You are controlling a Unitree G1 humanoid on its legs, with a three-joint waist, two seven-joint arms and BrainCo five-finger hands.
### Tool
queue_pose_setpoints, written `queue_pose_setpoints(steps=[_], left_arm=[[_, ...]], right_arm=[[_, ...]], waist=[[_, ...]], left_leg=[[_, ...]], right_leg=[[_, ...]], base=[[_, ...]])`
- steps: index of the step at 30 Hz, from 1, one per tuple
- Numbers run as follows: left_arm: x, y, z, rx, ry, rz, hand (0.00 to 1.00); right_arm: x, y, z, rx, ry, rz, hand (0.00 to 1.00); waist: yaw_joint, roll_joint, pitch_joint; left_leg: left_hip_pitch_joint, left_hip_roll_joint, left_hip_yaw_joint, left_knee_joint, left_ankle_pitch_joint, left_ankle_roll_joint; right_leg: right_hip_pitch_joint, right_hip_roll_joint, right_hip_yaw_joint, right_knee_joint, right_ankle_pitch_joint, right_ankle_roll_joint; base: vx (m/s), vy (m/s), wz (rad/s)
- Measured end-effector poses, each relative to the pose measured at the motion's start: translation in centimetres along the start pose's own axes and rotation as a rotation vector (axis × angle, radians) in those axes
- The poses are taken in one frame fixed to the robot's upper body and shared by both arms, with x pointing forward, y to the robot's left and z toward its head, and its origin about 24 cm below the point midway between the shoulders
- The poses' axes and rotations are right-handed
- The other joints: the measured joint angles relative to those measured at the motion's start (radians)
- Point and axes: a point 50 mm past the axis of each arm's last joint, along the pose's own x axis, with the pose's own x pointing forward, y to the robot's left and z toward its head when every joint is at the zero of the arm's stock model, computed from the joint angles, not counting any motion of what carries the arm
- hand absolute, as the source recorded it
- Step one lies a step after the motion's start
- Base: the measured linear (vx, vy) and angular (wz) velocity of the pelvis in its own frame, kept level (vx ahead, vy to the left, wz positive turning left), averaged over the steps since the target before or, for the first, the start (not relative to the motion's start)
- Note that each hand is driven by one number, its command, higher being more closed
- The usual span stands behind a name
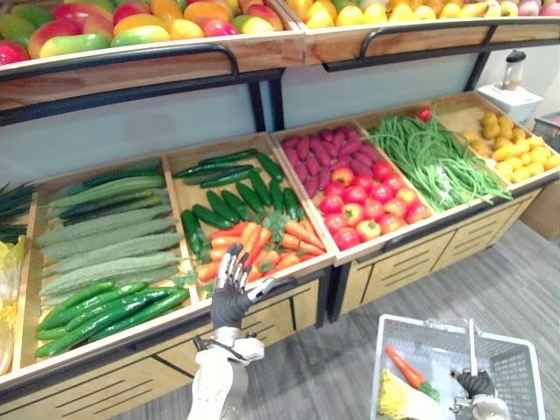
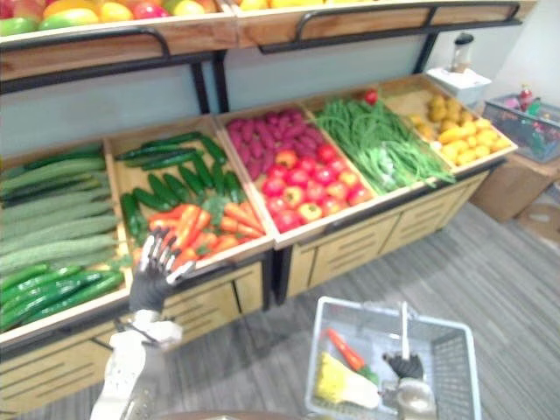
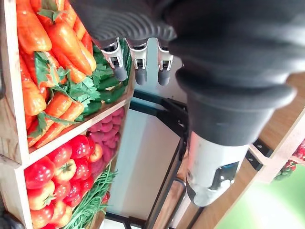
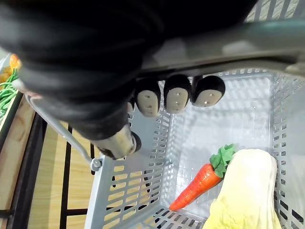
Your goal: Pick vegetable in the basket
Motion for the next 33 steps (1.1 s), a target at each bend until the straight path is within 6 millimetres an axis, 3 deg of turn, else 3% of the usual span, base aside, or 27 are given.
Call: queue_pose_setpoints(steps=[3,6,7,9,10,11,12,13,14,15,16,17,18,19,20,22,23,26,29,31,32,33], left_arm=[[-0.2,-1.3,-0.4,-0.004,0.021,-0.072,0.00],[-0.2,-2.5,-0.6,-0.007,0.031,-0.132,0.00],[0.1,-3.5,-0.4,-0.008,0.021,-0.183,0.00],[0.3,-5.1,0.5,-0.017,-0.019,-0.266,0.00],[0.6,-5.4,1.7,0.002,-0.074,-0.311,0.00],[1.2,-6.5,2.2,-0.022,-0.113,-0.320,0.00],[1.3,-6.4,2.4,-0.021,-0.123,-0.314,0.00],[1.7,-5.7,2.5,-0.011,-0.135,-0.273,0.00],[1.9,-5.1,2.3,0.003,-0.125,-0.242,0.00],[1.9,-4.7,2.1,0.012,-0.115,-0.224,0.00],[1.9,-4.2,2.0,0.020,-0.108,-0.206,0.00],[2.1,-3.9,1.8,0.027,-0.100,-0.189,0.00],[2.1,-3.8,1.6,0.031,-0.093,-0.184,0.00],[2.3,-3.7,1.2,0.038,-0.078,-0.183,0.00],[2.5,-3.7,1.2,0.037,-0.079,-0.177,0.00],[2.6,-3.4,1.2,0.042,-0.078,-0.165,0.00],[2.6,-3.3,1.0,0.042,-0.070,-0.153,0.00],[2.6,-3.5,0.3,0.035,-0.046,-0.130,0.00],[2.6,-3.3,-0.5,0.063,-0.015,-0.121,0.00],[2.4,-2.7,-1.2,0.073,0.015,-0.097,0.00],[2.3,-2.6,-1.2,0.073,0.019,-0.091,0.00],[2.0,-2.6,-1.4,0.067,0.029,-0.087,0.00]], right_arm=[[-0.2,-0.6,-1.0,0.041,0.031,-0.048,1.00],[-0.7,0.1,-1.0,0.105,0.020,-0.051,1.00],[-1.1,0.5,-0.6,0.128,-0.010,-0.060,1.00],[-1.6,1.5,0.1,0.164,-0.043,-0.050,1.00],[-1.9,2.5,0.5,0.176,-0.061,-0.031,1.00],[-1.7,1.9,2.0,0.164,-0.120,-0.046,1.00],[-1.6,2.2,2.2,0.168,-0.123,-0.039,1.00],[-1.4,2.9,3.1,0.168,-0.140,-0.012,1.00],[-1.4,2.9,3.1,0.165,-0.137,-0.018,1.00],[-1.3,2.8,2.7,0.157,-0.123,-0.025,1.00],[-1.2,2.8,2.4,0.144,-0.108,-0.026,1.00],[-1.0,2.6,2.3,0.124,-0.104,-0.025,1.00],[-0.9,2.6,2.3,0.119,-0.102,-0.024,1.00],[-0.8,2.5,2.5,0.115,-0.103,-0.028,1.00],[-0.7,2.6,2.6,0.113,-0.105,-0.023,1.00],[-0.7,2.7,2.1,0.107,-0.084,-0.021,1.00],[-0.6,2.7,1.6,0.093,-0.062,-0.016,1.00],[-0.6,2.5,1.3,0.074,-0.049,-0.013,1.00],[-0.8,2.3,0.4,0.070,-0.028,-0.019,1.00],[-0.9,1.8,0.3,0.068,-0.034,-0.031,1.00],[-0.9,1.7,0.5,0.066,-0.042,-0.033,1.00],[-0.7,1.3,0.9,0.046,-0.061,-0.045,1.00]], waist=[[0.013,-0.018,0.010],[0.018,-0.046,0.025],[0.029,-0.054,0.031],[0.041,-0.076,0.034],[0.027,-0.135,0.036],[0.037,-0.060,0.059],[0.040,-0.061,0.069],[0.037,-0.080,0.082],[0.037,-0.076,0.090],[0.035,-0.087,0.083],[0.036,-0.102,0.075],[0.036,-0.107,0.066],[0.035,-0.100,0.064],[0.038,-0.063,0.053],[0.034,-0.053,0.057],[0.027,-0.070,0.058],[0.033,-0.060,0.064],[0.019,-0.006,0.066],[0.002,0.005,0.067],[-0.006,0.006,0.099],[-0.004,0.004,0.109],[0.017,-0.007,0.124]], left_leg=[[-0.005,-0.007,-0.001,0.030,-0.015,0.005],[-0.046,0.008,0.020,0.174,-0.089,0.015],[-0.072,0.031,0.051,0.241,-0.137,0.021],[-0.089,0.054,0.114,0.276,-0.161,0.026],[-0.112,0.020,0.149,0.360,-0.164,0.045],[-0.117,0.070,0.184,0.414,-0.273,0.090],[-0.110,0.079,0.213,0.412,-0.269,0.089],[-0.083,0.100,0.274,0.391,-0.254,0.106],[-0.061,0.113,0.302,0.386,-0.248,0.101],[-0.046,0.112,0.330,0.384,-0.242,0.092],[-0.037,0.107,0.358,0.389,-0.243,0.091],[-0.041,0.103,0.379,0.395,-0.252,0.079],[-0.044,0.105,0.393,0.385,-0.250,0.081],[-0.058,0.113,0.406,0.338,-0.226,0.087],[-0.065,0.123,0.450,0.319,-0.203,0.088],[-0.072,0.110,0.485,0.330,-0.194,0.080],[-0.074,0.124,0.508,0.350,-0.191,0.076],[-0.058,0.178,0.513,0.352,-0.158,0.064],[-0.053,0.241,0.499,0.420,-0.155,0.065],[-0.058,0.295,0.402,0.563,-0.132,0.090],[-0.067,0.291,0.333,0.600,-0.119,0.091],[-0.099,0.227,0.158,0.667,-0.141,0.071]], right_leg=[[-0.022,-0.020,0.001,0.086,-0.040,0.011],[-0.035,-0.031,0.024,0.135,-0.036,0.018],[-0.045,-0.028,0.038,0.135,-0.022,0.040],[-0.085,-0.023,0.039,0.134,-0.001,0.074],[-0.127,-0.056,0.010,0.116,-0.053,0.029],[-0.115,-0.037,-0.102,0.108,-0.118,-0.033],[-0.131,-0.045,-0.120,0.139,-0.116,-0.053],[-0.183,-0.070,-0.168,0.339,-0.132,-0.098],[-0.191,-0.090,-0.217,0.519,-0.165,-0.149],[-0.178,-0.111,-0.245,0.606,-0.174,-0.163],[-0.154,-0.127,-0.256,0.650,-0.167,-0.164],[-0.154,-0.102,-0.279,0.596,-0.170,-0.166],[-0.155,-0.089,-0.281,0.563,-0.159,-0.163],[-0.139,-0.031,-0.255,0.419,-0.125,-0.132],[-0.136,-0.030,-0.226,0.410,-0.168,-0.143],[-0.136,-0.051,-0.202,0.388,-0.207,-0.104],[-0.122,-0.024,-0.188,0.316,-0.206,-0.072],[-0.078,0.066,-0.158,0.198,-0.140,-0.104],[-0.031,0.118,-0.147,0.149,-0.128,-0.121],[0.023,0.148,-0.100,0.133,-0.126,-0.132],[0.035,0.148,-0.075,0.133,-0.126,-0.135],[0.036,0.131,-0.017,0.135,-0.130,-0.139]], base=[[-0.01,0.006,0.07],[-0.04,0.028,-0.21],[-0.17,0.041,-0.63],[-0.15,0.045,-0.71],[-0.09,0.102,-0.94],[-0.10,0.158,-0.99],[-0.06,0.146,-1.18],[-0.09,0.106,-0.95],[-0.07,0.039,-1.00],[-0.01,-0.018,-0.80],[0.00,-0.062,-0.94],[-0.01,-0.046,-0.85],[-0.03,-0.006,-0.94],[-0.06,-0.011,-0.71],[-0.06,-0.033,-0.73],[-0.03,-0.089,-0.55],[-0.02,-0.159,-0.64],[-0.03,-0.195,-0.58],[-0.02,-0.166,-0.27],[-0.02,-0.163,-0.52],[-0.05,-0.079,-0.88],[-0.05,0.017,-1.21]])
